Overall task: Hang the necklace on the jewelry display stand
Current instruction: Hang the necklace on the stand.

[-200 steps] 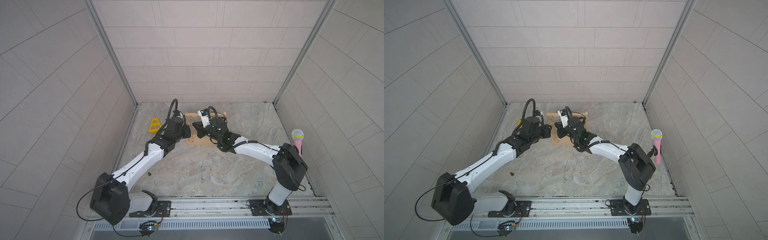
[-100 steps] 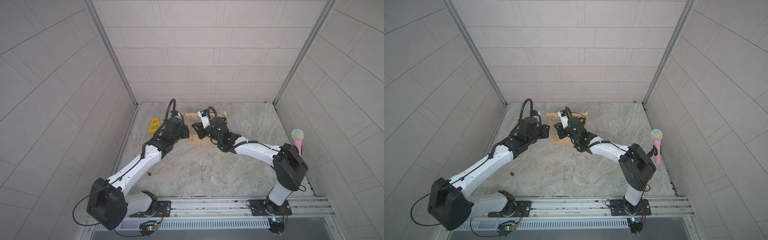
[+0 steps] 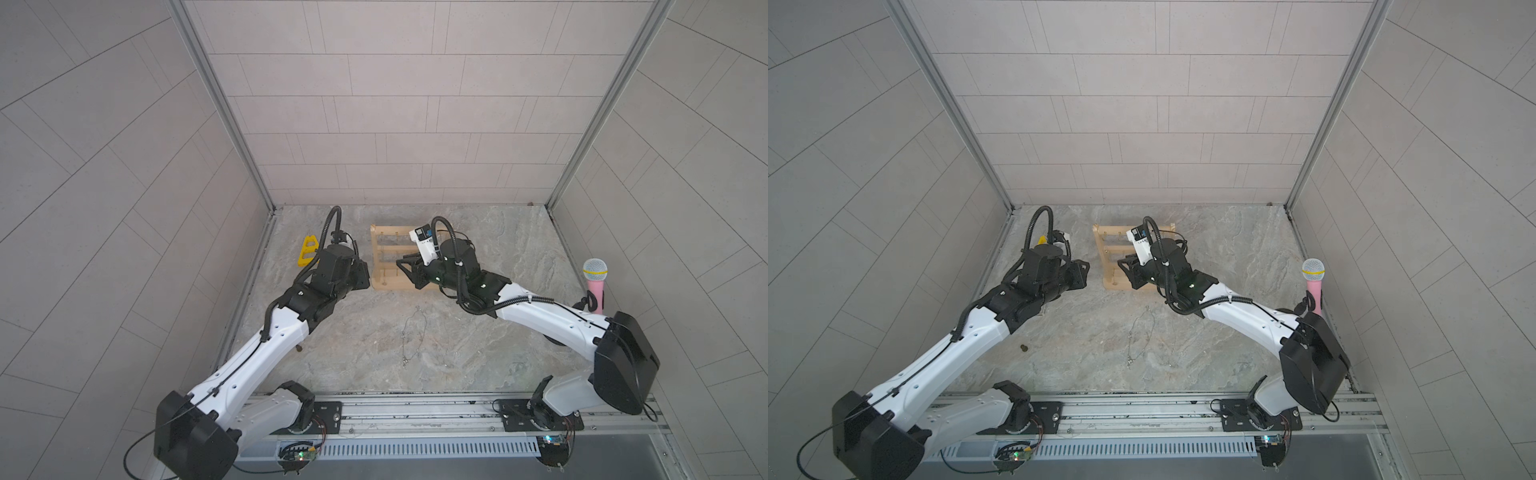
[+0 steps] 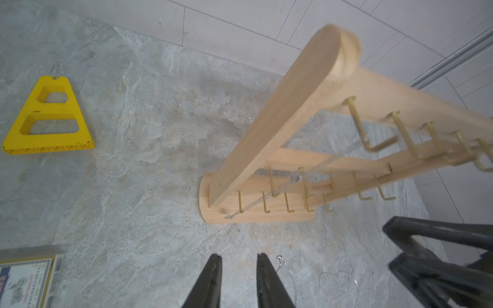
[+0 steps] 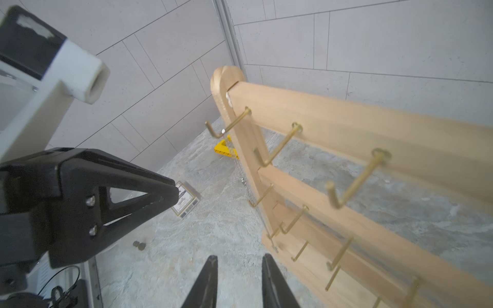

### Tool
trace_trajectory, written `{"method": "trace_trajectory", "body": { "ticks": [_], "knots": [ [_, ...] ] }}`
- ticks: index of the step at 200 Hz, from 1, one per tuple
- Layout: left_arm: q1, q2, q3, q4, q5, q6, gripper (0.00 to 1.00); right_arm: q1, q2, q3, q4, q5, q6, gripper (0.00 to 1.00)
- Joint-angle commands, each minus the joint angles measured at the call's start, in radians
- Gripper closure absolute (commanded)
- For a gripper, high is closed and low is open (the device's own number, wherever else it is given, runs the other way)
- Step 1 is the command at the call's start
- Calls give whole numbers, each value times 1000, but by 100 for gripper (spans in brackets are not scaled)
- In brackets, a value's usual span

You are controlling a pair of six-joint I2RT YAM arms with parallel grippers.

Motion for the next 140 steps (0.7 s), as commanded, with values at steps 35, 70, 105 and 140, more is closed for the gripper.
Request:
{"method": "trace_trajectory", "body": {
  "ticks": [35, 70, 105, 140],
  "knots": [
    [-28, -95, -162, -102, 95, -72, 72, -8, -159, -202, -250, -26, 61, 69],
    [-43, -44, -197, -95, 190, -81, 72, -1, -183, -320, -275, 0, 99, 69],
    [-42, 8, -236, -13, 265, -122, 72, 36, -105, -315, -283, 95, 106, 69],
    [-36, -4, -238, -10, 222, -144, 71, 58, 8, -257, -261, 187, 99, 68]
  ]
}}
